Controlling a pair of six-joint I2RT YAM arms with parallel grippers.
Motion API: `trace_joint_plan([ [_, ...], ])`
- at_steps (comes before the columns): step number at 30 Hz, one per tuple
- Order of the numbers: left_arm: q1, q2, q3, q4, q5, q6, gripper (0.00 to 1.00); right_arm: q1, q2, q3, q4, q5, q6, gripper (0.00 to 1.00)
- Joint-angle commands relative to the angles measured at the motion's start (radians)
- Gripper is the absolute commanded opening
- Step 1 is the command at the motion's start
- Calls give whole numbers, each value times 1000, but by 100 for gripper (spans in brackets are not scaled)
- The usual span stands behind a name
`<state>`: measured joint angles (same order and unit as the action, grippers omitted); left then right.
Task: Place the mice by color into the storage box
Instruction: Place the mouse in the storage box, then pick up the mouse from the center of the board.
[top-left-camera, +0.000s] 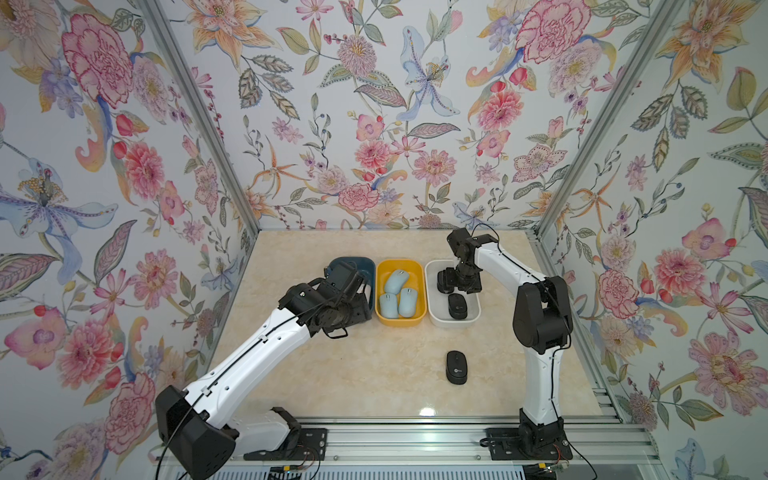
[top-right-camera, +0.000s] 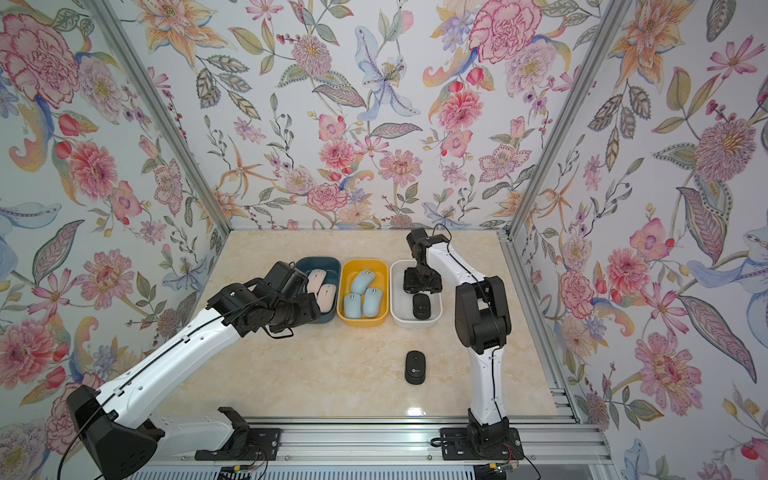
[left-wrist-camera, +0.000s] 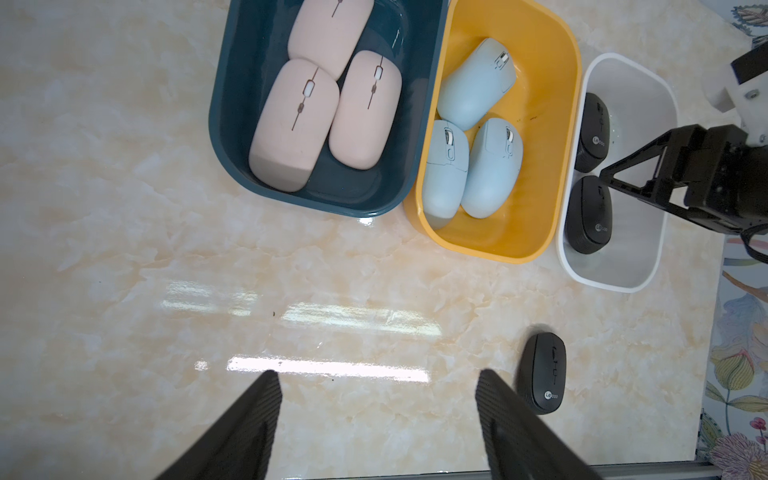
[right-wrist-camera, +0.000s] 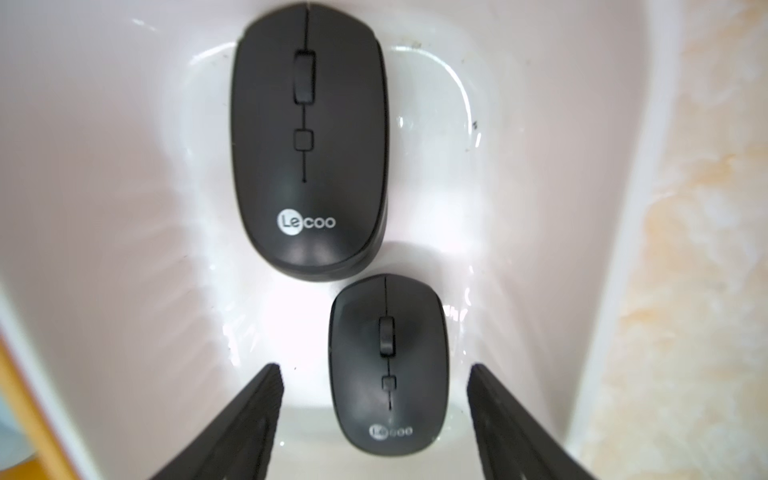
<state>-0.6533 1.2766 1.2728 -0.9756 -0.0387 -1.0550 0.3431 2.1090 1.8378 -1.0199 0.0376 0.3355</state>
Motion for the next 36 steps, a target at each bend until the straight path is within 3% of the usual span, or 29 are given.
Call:
trace_joint_plan([
  [1,9,17,37,-22,-26,28,78,10,-121,69,-94,10,-24,74],
  [8,3,62,49,-21,-16,42,77,23,-323,-41,-62,-33,-42,74],
  [22,-41,140,86,-21,3,71,77,95,-780,-599,149,18,12,76],
  [36,-73,181,105,-20,8,61,78,226,-982,-901,138,69,175,77],
])
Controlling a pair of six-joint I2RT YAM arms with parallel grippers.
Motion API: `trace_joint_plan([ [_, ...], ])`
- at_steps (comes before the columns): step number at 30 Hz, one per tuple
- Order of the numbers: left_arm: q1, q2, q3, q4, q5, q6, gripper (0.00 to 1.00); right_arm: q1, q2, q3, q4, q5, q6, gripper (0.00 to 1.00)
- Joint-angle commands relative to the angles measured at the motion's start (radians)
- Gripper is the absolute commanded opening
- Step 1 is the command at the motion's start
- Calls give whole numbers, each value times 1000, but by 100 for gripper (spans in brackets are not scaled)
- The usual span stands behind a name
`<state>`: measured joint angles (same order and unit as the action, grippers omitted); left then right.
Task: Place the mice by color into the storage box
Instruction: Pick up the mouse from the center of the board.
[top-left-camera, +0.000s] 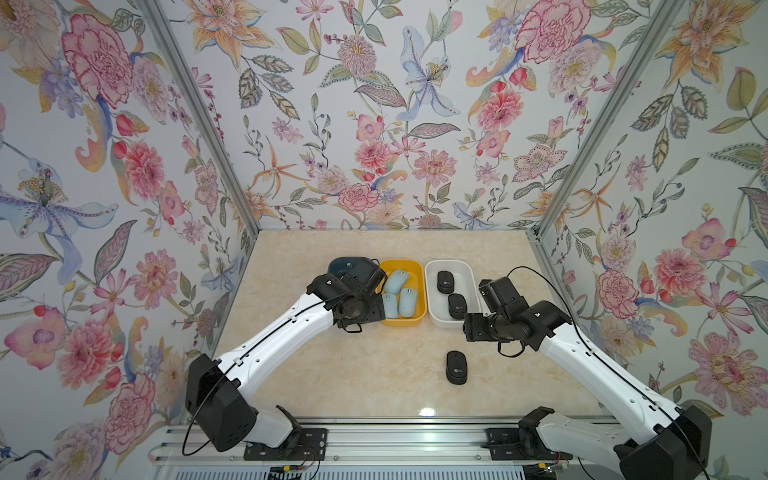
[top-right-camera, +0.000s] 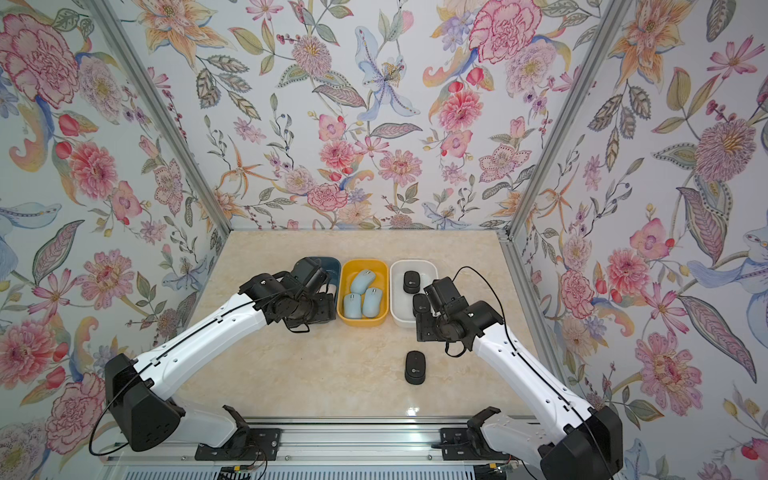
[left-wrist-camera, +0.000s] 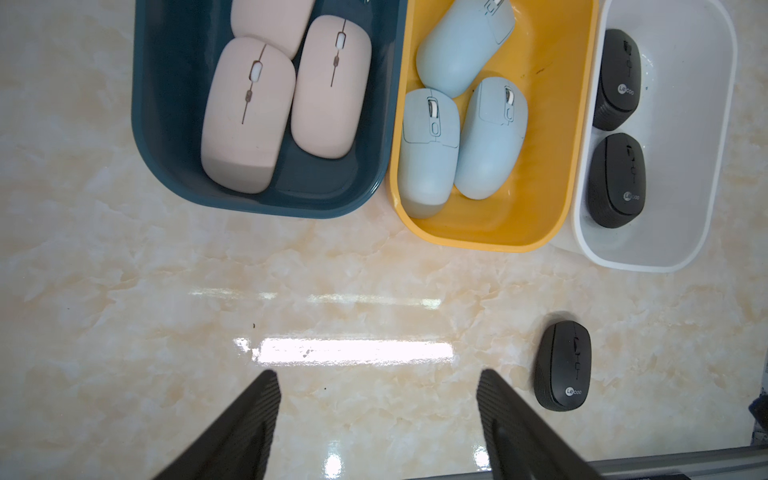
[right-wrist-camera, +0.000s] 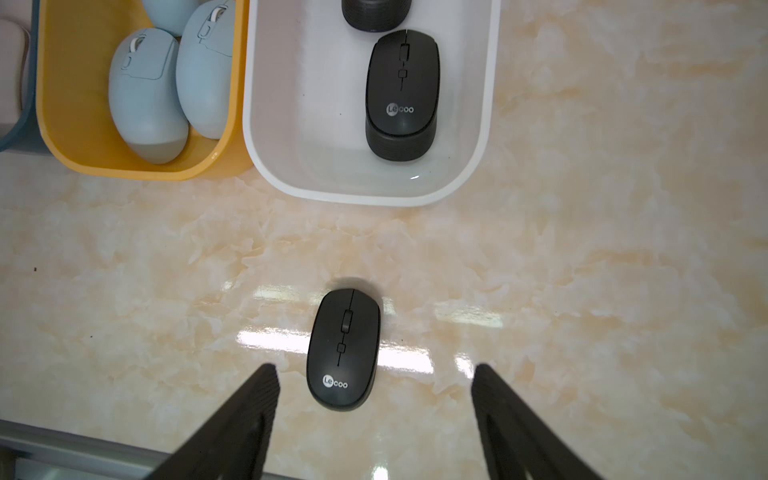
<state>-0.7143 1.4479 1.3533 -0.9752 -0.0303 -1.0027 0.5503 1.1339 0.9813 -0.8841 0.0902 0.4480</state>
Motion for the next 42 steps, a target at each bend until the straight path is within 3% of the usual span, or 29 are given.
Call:
trace_joint_plan([
  [1,-11,9,26,-21,1,6,78,31,-9,-69,2,15,70,77],
  [11,-13,-19,-11,-21,6,-18,78,115,-10,-213,39,-25,175,79],
  [21,-13,-61,-48,-21,3,-33,78,210,110,-225,102,20,245,79],
  [42,5,-129,-79,-22,-5,-33,78,260,395,-135,194,37,305,79],
])
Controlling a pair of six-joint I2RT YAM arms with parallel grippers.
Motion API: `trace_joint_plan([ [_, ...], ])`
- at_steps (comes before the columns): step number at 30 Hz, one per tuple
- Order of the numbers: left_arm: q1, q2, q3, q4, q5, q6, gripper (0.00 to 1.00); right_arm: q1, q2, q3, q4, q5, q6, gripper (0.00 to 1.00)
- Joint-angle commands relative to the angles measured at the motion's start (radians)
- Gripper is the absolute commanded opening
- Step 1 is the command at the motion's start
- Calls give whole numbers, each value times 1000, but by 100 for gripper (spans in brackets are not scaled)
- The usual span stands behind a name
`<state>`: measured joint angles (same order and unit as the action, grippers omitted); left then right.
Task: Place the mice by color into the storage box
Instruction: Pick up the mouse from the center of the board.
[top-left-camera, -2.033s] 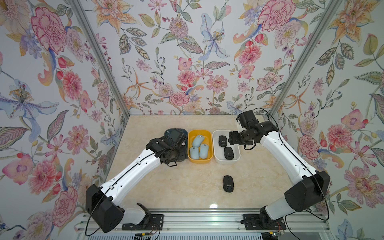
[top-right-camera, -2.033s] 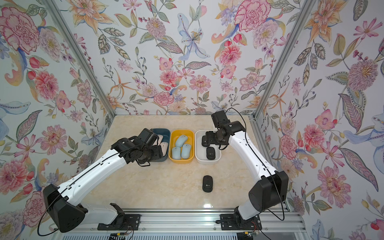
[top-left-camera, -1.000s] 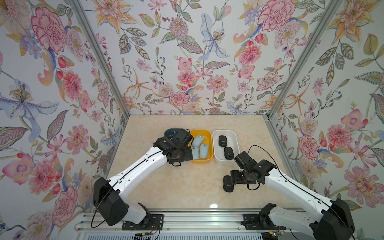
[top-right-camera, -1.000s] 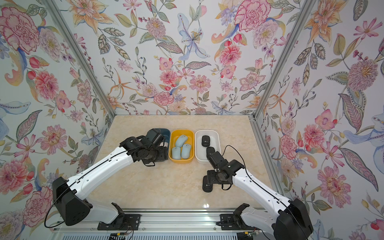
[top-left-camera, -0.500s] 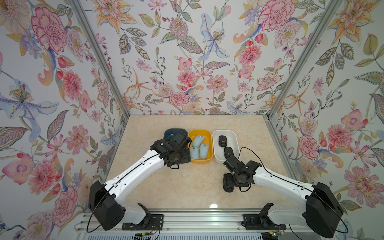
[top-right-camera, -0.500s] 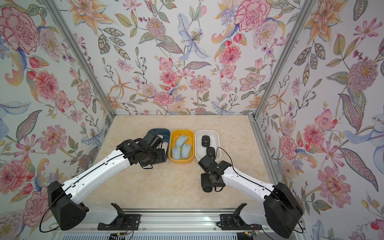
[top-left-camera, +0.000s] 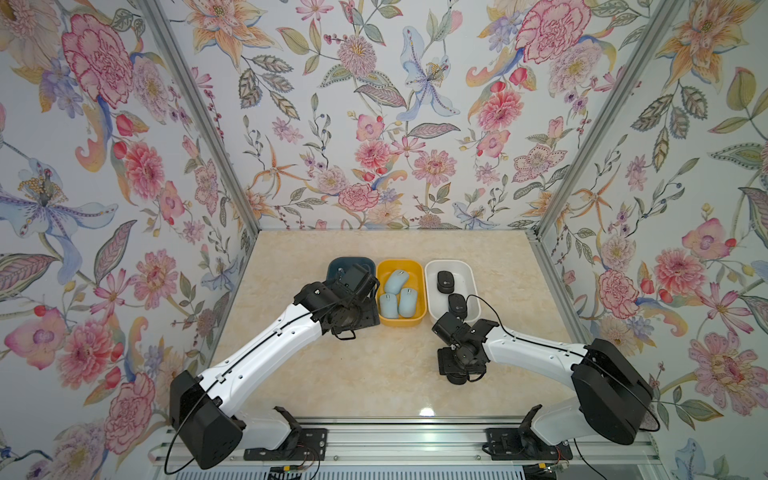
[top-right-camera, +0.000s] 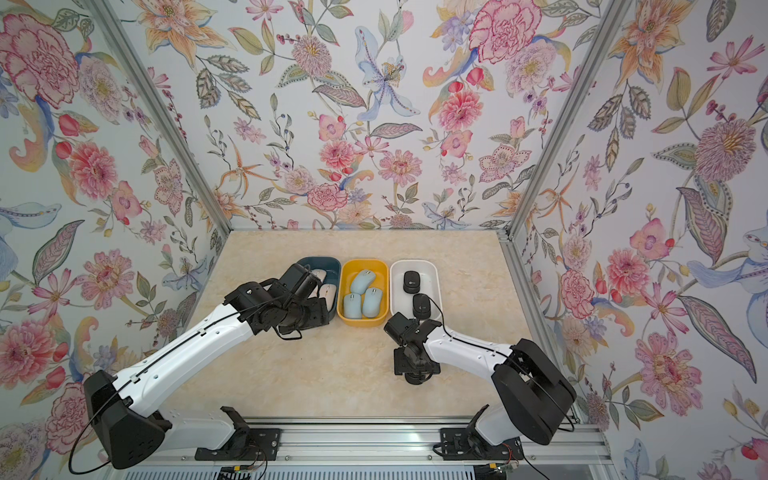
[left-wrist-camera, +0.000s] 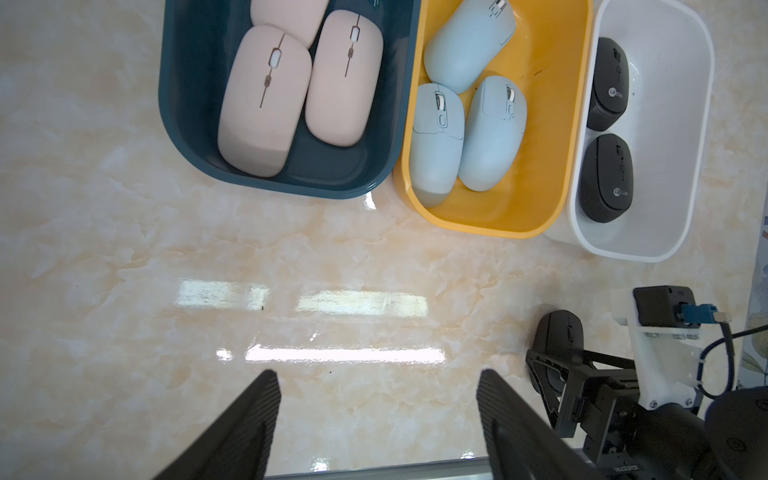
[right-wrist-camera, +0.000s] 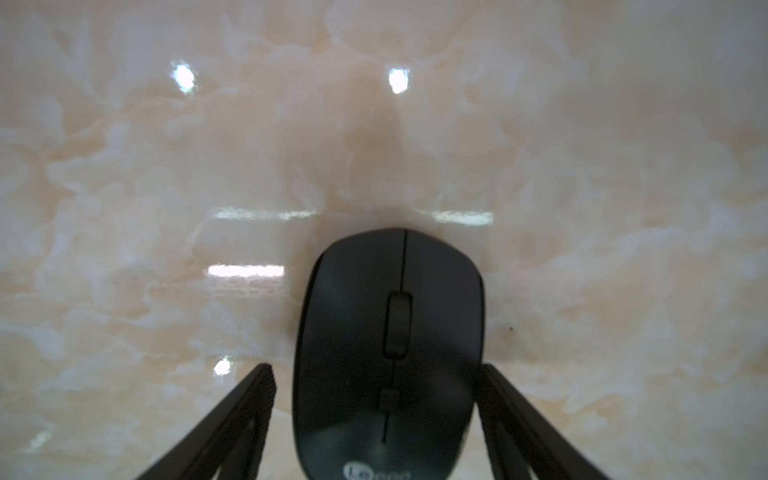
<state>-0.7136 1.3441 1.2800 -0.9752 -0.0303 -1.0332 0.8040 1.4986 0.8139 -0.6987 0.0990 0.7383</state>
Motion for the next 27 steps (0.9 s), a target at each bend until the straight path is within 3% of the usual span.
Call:
trace_joint_plan([
  [1,6,-26,-4,-22,-4,-1,78,8,41,38,13,30,13,79],
  [12,27,-30,-2,-26,3,10,79,12,108,53,9,35,15,78],
  [27,26,-31,-7,-25,1,1,78,11,87,27,-9,26,-10,60],
])
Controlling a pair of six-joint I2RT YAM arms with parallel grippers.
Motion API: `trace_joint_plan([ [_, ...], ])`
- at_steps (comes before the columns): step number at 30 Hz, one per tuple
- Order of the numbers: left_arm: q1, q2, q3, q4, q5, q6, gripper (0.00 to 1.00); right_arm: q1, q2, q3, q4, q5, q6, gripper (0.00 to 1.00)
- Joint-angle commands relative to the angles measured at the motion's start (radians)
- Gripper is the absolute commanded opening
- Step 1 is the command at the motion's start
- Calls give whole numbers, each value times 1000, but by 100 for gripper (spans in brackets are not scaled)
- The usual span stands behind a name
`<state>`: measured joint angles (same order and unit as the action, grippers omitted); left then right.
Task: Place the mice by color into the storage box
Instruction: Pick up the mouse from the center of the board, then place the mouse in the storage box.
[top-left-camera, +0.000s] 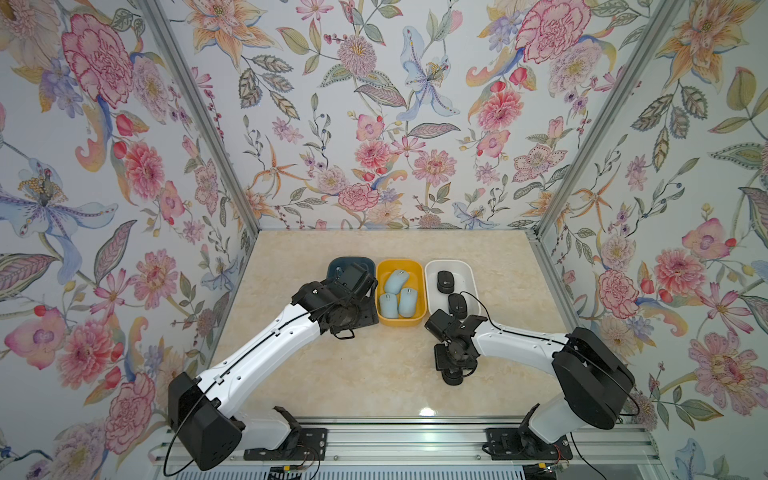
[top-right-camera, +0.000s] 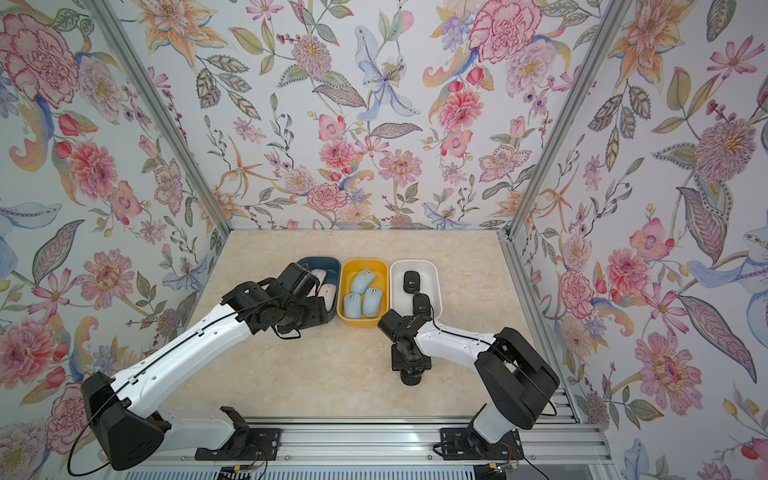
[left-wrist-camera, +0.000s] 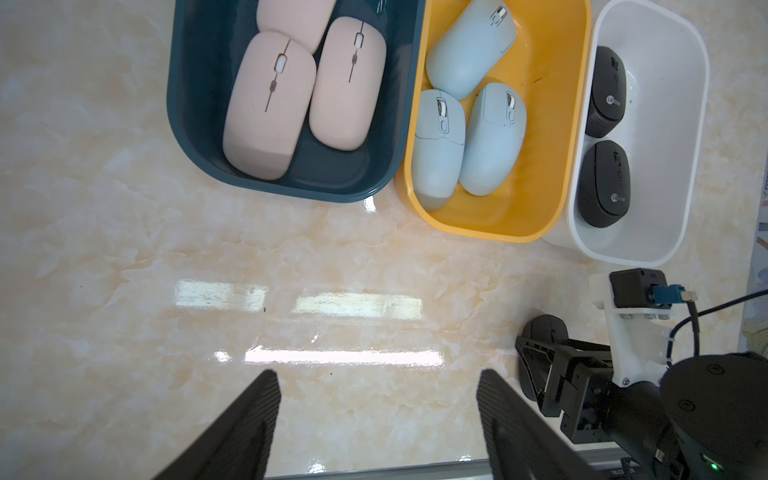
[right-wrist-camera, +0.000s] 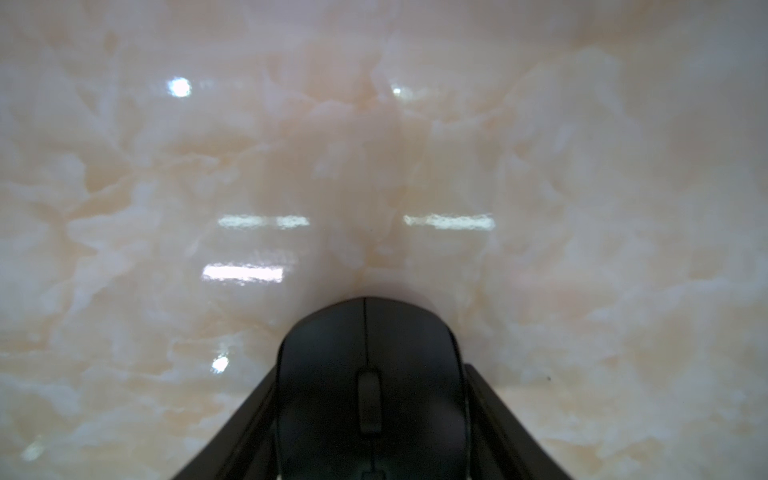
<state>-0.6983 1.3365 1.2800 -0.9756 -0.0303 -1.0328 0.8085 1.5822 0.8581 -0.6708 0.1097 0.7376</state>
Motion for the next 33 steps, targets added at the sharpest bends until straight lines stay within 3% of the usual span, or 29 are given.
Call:
trace_joint_plan([
  [1,11,-25,-7,-25,2,-1,78,6,-3,-16,-42,18,-9,59],
  [18,11,-17,-5,-24,-12,-3,78,-8,-70,264,-311,31,-118,59],
  [26,11,-25,2,-24,-17,8,78,-119,-30,539,-437,6,-248,60],
  [33,12,-25,11,-26,-17,10,78,-220,101,737,-447,3,-326,60],
])
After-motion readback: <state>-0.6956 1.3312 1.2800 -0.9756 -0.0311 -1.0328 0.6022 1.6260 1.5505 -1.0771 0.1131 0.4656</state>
